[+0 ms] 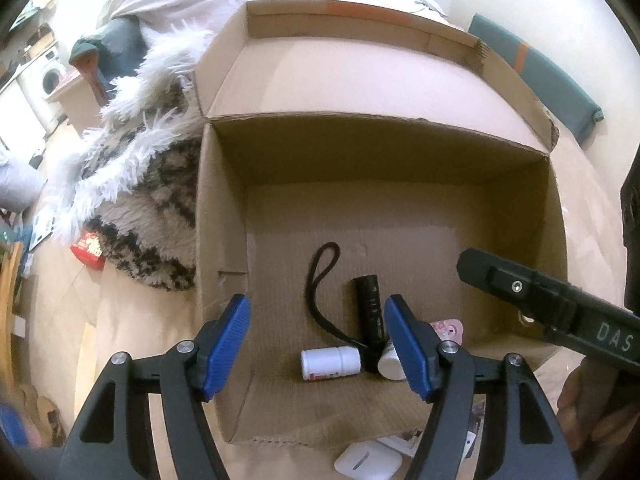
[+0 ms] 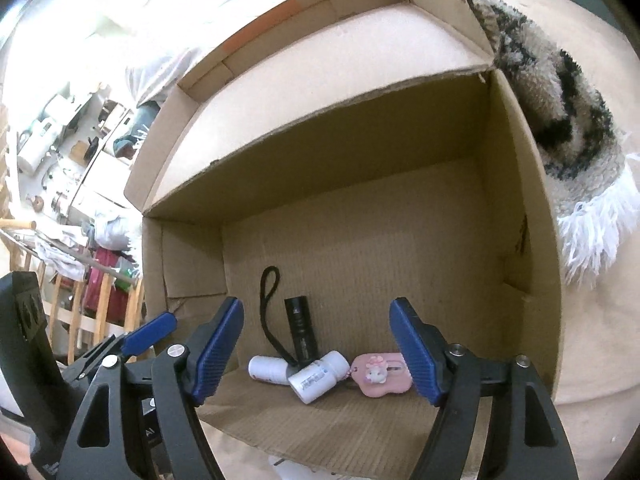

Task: Organize rigid objects
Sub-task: 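Withdraw both tools from the box toward the remaining items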

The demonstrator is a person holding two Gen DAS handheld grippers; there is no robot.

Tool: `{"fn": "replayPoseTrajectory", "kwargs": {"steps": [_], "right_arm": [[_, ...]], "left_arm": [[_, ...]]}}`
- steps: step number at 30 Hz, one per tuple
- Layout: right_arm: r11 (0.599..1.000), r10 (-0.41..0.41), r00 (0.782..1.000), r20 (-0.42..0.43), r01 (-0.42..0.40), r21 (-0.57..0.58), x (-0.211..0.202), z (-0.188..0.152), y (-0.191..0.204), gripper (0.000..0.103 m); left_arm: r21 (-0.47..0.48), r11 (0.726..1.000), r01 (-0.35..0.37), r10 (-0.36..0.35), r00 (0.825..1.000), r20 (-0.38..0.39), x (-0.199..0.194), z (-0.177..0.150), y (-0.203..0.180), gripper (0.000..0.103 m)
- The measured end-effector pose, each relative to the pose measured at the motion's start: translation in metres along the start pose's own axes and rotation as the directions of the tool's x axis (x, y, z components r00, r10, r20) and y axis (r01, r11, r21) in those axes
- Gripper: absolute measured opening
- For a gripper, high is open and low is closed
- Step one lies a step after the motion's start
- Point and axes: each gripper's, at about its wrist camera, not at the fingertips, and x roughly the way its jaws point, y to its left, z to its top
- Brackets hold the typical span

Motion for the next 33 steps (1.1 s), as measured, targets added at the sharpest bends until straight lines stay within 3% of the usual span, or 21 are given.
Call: {"fn": "replayPoseTrajectory", "kwargs": {"steps": [11,17,33], "right_arm": [[1.0,-0.017,0.999,0.038,0.017,-0.015,-0.02,-0.009,0.004,0.08],[0.999,-0.02,0.998,0.052,0.023,-0.041,-0.036,-0.015,0.009,0.08],[0.999,-0.047,0.998,0.038,0.048,-0.025,-0.072,-0.063,-0.001,0.08]], "left_arm": [[-0.037,0.999,0.018,-0.017,1.0,0.015,-0.022,-0.01,0.015,0.067],[-0.019,1.0,-0.008,0.008,1.0,0.024,-0.031,-0.027,0.016,0.067],[-0.104,0.994,-0.013,0.013,1.0,-0.003,-0.049,-0.07,0.04,0.067]]}}
